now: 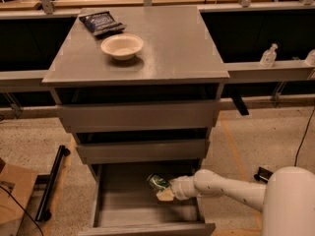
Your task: Place green can into bottom drawer
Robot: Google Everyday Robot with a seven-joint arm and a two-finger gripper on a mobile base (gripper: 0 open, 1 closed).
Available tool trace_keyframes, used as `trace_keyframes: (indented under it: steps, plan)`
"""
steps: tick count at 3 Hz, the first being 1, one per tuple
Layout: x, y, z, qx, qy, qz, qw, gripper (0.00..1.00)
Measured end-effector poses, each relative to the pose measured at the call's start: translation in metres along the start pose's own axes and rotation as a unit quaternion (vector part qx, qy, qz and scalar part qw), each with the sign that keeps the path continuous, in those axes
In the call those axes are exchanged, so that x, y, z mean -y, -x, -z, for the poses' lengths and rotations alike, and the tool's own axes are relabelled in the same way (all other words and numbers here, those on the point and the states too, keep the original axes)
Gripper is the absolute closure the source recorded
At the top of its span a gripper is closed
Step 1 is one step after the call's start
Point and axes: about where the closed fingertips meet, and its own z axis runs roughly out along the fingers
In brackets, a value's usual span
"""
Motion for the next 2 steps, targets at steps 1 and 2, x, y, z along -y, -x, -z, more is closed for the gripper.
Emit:
trace_keyframes:
  steps: [1, 2]
  plan:
    - [0.0092, -0.0242, -0.0351, 0.021, 0.014, -0.039, 0.9989, 1.00]
    - [0.0114, -0.0291, -0.0402, 0.017, 0.013, -0.043, 0.9989, 1.00]
